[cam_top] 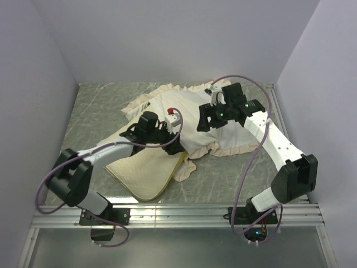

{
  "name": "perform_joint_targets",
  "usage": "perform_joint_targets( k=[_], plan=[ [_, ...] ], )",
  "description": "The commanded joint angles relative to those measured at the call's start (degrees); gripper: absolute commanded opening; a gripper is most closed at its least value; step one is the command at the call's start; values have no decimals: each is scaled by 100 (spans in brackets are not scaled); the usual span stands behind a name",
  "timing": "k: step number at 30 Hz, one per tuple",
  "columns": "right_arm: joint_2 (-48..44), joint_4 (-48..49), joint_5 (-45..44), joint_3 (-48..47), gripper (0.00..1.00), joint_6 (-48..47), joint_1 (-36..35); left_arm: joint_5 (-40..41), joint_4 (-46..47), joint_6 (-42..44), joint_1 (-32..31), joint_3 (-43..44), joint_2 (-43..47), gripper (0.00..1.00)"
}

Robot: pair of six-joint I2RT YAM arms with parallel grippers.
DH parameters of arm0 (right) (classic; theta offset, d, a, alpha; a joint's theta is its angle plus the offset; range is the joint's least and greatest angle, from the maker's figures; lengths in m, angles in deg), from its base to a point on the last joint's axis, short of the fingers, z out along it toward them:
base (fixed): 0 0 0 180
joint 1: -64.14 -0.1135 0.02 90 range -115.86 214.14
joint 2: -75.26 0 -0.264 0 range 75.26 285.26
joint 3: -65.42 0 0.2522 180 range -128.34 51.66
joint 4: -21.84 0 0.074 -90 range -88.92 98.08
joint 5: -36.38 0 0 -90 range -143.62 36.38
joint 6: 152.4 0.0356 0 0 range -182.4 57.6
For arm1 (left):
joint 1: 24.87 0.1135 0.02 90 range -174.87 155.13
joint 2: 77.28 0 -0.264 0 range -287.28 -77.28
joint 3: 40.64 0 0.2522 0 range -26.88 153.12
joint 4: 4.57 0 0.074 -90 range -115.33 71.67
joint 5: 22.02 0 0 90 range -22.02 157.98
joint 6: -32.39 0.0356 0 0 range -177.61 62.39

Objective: Put the pillow into the pillowcase

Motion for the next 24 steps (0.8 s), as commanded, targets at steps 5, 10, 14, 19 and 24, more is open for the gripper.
perform_joint_targets(
  k=[5, 10, 14, 19, 24],
  plan=[
    [1037, 36, -1194, -1929, 76, -653, -174, -1012, -1411, 420, 1588, 548, 1438, 78],
    [1943, -140, -1107, -3075, 75, -399, -403, -334, -2089, 1086, 2941, 1425, 256, 78],
    [1997, -61, -1212, -3024, 76, -389, -666, -35, -2520, 1605, 3199, 1998, -863, 72],
    [1795, 18, -1247, -2568, 75, -442, -719, -842, -3196, 2080, 2673, 2281, -1795, 56],
    [1471, 35, -1362, -2093, 73, -486, -702, -1142, -2031, 1152, 1364, 1894, -1647, 47]
  ],
)
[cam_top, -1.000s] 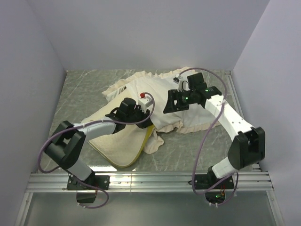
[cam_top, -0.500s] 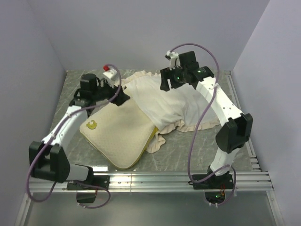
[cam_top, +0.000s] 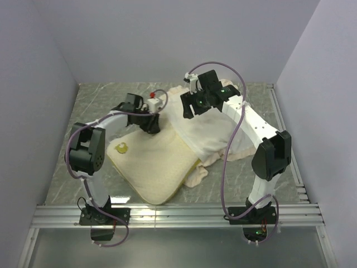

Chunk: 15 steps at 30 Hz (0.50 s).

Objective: Put the pillow into the pillowcase

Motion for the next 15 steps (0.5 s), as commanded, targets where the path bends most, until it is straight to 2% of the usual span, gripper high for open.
perform_joint_targets(
  k=[1, 3, 4, 5, 9, 13, 15],
  plan=[
    [-536, 95, -122, 442, 72, -38, 35, -921, 569, -1134, -1218, -39, 215, 50],
    [-790, 147, -148, 689, 72, -38, 35, -1263, 1280, -1891, -1344, -177, 337, 59],
    [-862, 139, -149, 856, 72, -64, 35, -1308, 1588, -2427, -1309, -327, 686, 67],
    [-941, 130, -96, 918, 72, -99, 26, -1309, 1791, -2554, -1257, -450, 863, 70],
    [-1275, 174, -209, 1252, 77, -415, -96, -1265, 1628, -2617, -459, -426, 1375, 80],
    [-1407, 428, -570, 1883, 80, -1266, -457, -1071, 1186, -2196, 18, 23, 911, 83],
    [-1486, 805, -806, 2183, 86, -1740, -597, -1002, 1082, -2186, 62, 329, 629, 90]
  ],
)
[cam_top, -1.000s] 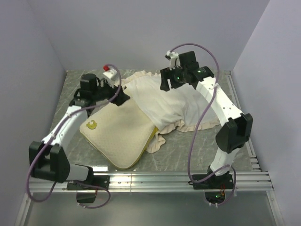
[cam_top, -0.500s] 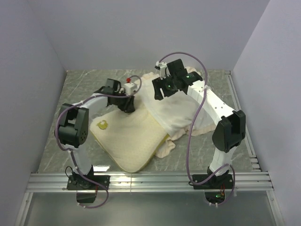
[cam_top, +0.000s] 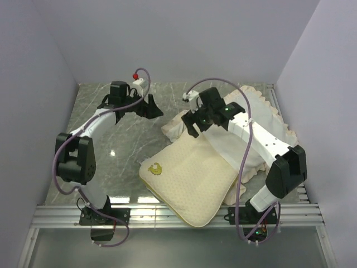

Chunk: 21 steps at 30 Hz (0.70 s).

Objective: Put the pillow into the pillowcase

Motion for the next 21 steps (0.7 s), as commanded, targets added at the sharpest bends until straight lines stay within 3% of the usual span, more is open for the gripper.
perform_joint_targets(
  k=[1, 6, 9, 13, 16, 17, 19, 20, 21],
  plan=[
    [-123, 562, -586, 457, 89, -934, -444, -9, -313, 19, 23, 534, -715, 92],
    [624, 174, -922, -34, 90, -302, -771, 97, -95, -51, -38, 965, -1245, 99],
    [843, 526, -1370, 317, 92, -433, -1044, -148, -191, -16, -109, 1351, -1744, 99],
    [1617, -104, -1301, -103, 90, -232, -1044, -238, -182, -16, -354, 1528, -2027, 99],
    [1715, -88, -1247, 80, 68, -187, -1044, -237, -156, 19, -609, 1511, -2238, 99],
    [1715, -71, -1291, 115, 46, -196, -1044, -220, -208, 28, -679, 1563, -2317, 99],
    [1654, -44, -1378, 203, 17, -187, -1044, -220, -270, -7, -829, 1537, -2519, 99],
    [1601, -18, -1475, 247, 0, -187, -1052, -263, -322, -16, -856, 1537, -2572, 95],
    [1444, 78, -1745, 343, 0, -170, -1044, -333, -497, -7, -908, 1537, -2651, 82]
  ],
)
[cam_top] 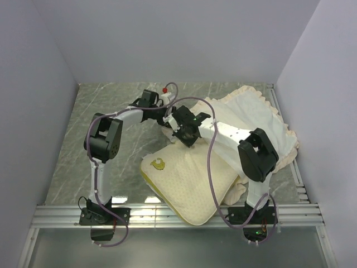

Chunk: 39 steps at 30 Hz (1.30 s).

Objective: Put the pillow into the pillowcase

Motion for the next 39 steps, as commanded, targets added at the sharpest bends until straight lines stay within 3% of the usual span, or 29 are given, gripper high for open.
perform_joint_targets(
  k=[1, 2, 3, 4, 5, 6, 10, 11, 17, 19, 23, 26, 27, 28, 32, 35, 39],
  plan=[
    [-369, 44, -681, 291, 0, 23, 12, -351, -354, 54, -155, 134, -238, 71],
    [-588, 227, -935, 370, 0, 5, 12, -474, -512, 80, -155, 143, -239, 58],
    [-712, 325, -1486, 545, 0, -56, 21, -614, -652, 185, -120, 125, -134, 31],
    [-817, 404, -1743, 625, 0, -100, 29, -668, -889, 238, -85, 99, -11, 16],
    [-1027, 509, -2051, 731, 0, -153, 56, -729, -952, 282, -50, -41, 146, 4],
    [-1125, 736, -2515, 949, 0, -327, 91, -800, -970, 274, 64, -138, 522, 0],
    [-1442, 1300, -3360, 1373, 0, -750, 494, -1318, -1873, 598, 337, -139, 1280, 0],
    [-1495, 1510, -3485, 1417, 0, -812, 574, -1397, -2467, 678, 407, -95, 1395, 0],
    [-1548, 2074, -4101, 1339, 0, -753, 1250, -1276, -3940, 1969, 1031, -454, 1941, 0],
    [-1452, 1778, -3814, 935, 0, -471, 1225, -1222, -3775, 1980, 1049, -656, 1880, 0],
    [-1232, 786, -2129, 530, 1, -162, 681, -1082, -3001, 1523, 1032, -641, 1476, 0],
    [-1301, 416, -1205, 407, 16, 109, 416, -898, -2773, 1382, 1075, -324, 1045, 0],
    [-1276, 318, -697, 267, 23, 241, 399, -871, -2676, 1277, 1111, -288, 940, 0],
    [-1249, 178, -361, 153, 41, 355, 407, -836, -2501, 1206, 1154, -253, 895, 0],
    [-1336, -289, 739, -270, 64, 585, 451, -616, -3059, 1556, 1313, 526, 474, 3],
    [-1730, -150, 864, -314, 64, 638, 557, -756, -3447, 1873, 1392, 644, 394, 5],
    [-1882, -157, 566, -454, 66, 699, 767, -1170, -4720, 3347, 1182, 241, 586, 4]
  ],
)
